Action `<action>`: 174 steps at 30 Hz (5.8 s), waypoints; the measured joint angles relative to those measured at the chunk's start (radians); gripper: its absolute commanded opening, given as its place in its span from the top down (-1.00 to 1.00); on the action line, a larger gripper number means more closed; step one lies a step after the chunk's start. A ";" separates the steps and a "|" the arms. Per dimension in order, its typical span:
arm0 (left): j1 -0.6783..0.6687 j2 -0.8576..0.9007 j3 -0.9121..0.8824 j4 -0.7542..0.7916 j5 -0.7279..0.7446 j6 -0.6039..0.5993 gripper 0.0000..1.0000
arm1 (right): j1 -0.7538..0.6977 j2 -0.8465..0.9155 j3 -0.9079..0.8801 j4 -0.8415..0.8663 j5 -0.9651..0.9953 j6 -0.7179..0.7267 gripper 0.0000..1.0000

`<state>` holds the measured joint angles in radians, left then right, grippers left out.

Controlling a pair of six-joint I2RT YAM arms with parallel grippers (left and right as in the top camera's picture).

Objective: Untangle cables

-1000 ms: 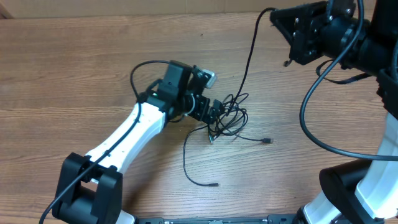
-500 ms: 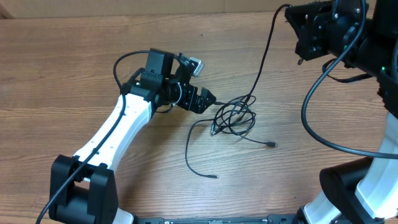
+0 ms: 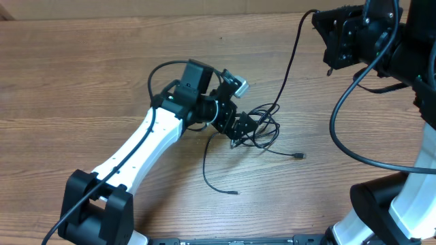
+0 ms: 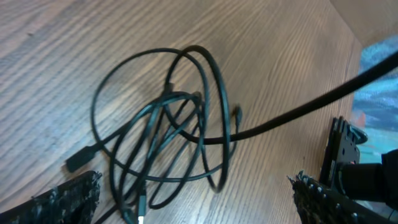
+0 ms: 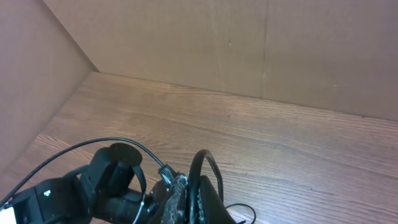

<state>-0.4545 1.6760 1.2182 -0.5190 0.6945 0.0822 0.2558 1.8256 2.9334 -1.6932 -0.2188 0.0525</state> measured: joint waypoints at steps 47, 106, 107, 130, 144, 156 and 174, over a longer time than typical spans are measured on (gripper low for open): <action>-0.076 0.054 0.282 -0.174 -0.456 -0.162 0.85 | 0.000 -0.009 -0.095 -0.005 0.098 -0.001 0.93; 0.612 -0.367 0.343 -0.480 -0.736 -0.259 -0.99 | -0.778 0.017 -0.187 0.012 0.137 0.103 0.92; 0.612 -0.367 0.343 -0.480 -0.713 -0.251 -0.99 | -0.769 0.019 -0.187 0.013 0.136 0.104 0.92; 0.139 -0.129 0.306 -0.451 -0.335 -0.026 -0.99 | -0.563 0.019 -0.187 0.008 0.119 0.100 0.92; -0.128 0.158 0.305 -0.397 -0.463 -0.019 -1.00 | -0.563 0.019 -0.187 -0.001 0.117 0.100 0.92; -0.153 0.258 0.304 -0.370 -0.559 -0.024 -0.88 | -0.563 0.019 -0.187 -0.002 0.110 0.100 0.92; -0.154 0.269 0.304 -0.291 -0.568 -0.095 0.52 | -0.563 0.019 -0.187 -0.002 0.110 0.100 0.92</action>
<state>-0.6090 1.9446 1.5223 -0.8104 0.1261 -0.0124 -0.3069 1.8450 2.7464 -1.6955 -0.1085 0.1520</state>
